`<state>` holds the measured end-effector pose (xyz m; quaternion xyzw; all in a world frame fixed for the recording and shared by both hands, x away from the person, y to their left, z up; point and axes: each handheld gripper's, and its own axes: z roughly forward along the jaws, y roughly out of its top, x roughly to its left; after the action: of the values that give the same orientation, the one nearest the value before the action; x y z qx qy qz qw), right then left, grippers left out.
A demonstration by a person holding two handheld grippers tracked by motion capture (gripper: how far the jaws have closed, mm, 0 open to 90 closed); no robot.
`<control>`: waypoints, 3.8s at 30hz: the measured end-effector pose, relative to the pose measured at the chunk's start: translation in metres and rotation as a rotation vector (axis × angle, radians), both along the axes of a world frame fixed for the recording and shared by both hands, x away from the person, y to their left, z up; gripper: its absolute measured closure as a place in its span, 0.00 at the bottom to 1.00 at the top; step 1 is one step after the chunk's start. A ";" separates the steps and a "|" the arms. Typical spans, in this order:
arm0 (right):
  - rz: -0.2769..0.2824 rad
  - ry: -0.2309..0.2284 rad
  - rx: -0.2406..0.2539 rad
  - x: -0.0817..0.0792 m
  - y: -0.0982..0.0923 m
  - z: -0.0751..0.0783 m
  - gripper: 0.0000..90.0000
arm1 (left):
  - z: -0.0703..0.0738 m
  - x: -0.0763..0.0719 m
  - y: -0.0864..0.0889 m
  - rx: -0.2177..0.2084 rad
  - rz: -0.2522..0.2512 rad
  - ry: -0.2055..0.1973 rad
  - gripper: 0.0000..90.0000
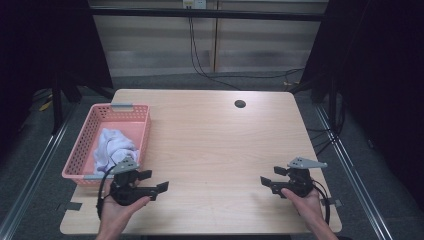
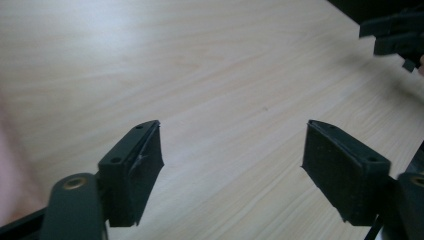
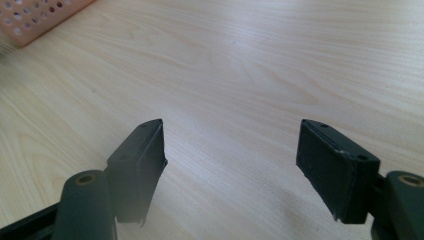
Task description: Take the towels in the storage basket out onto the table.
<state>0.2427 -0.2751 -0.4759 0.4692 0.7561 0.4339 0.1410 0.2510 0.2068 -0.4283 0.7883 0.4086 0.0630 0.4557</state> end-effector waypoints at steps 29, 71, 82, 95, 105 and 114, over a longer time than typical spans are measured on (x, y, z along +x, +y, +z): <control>0.064 0.014 -0.003 0.006 0.008 -0.002 0.22 | 0.036 0.096 0.109 0.214 0.228 0.137 0.18; 0.118 0.030 -0.043 0.006 0.013 -0.004 0.25 | -0.031 0.167 0.085 0.487 0.214 0.514 0.00; 0.128 0.034 -0.045 0.007 0.014 -0.004 0.24 | -0.029 0.174 0.080 0.497 0.174 0.593 0.24; 0.119 0.037 -0.046 0.008 0.013 -0.004 0.24 | -0.020 0.164 0.073 0.513 0.145 0.510 0.60; 0.110 0.040 -0.048 0.009 0.013 -0.004 0.22 | -0.012 0.159 0.082 0.466 0.148 0.481 0.59; 0.110 0.038 -0.044 0.009 0.013 -0.004 0.22 | 0.002 0.154 0.093 0.456 0.125 0.445 0.59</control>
<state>0.2518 -0.2623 -0.4802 0.4320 0.7925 0.4154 0.1129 0.4051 0.3001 -0.4261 0.8380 0.5211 0.0068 0.1619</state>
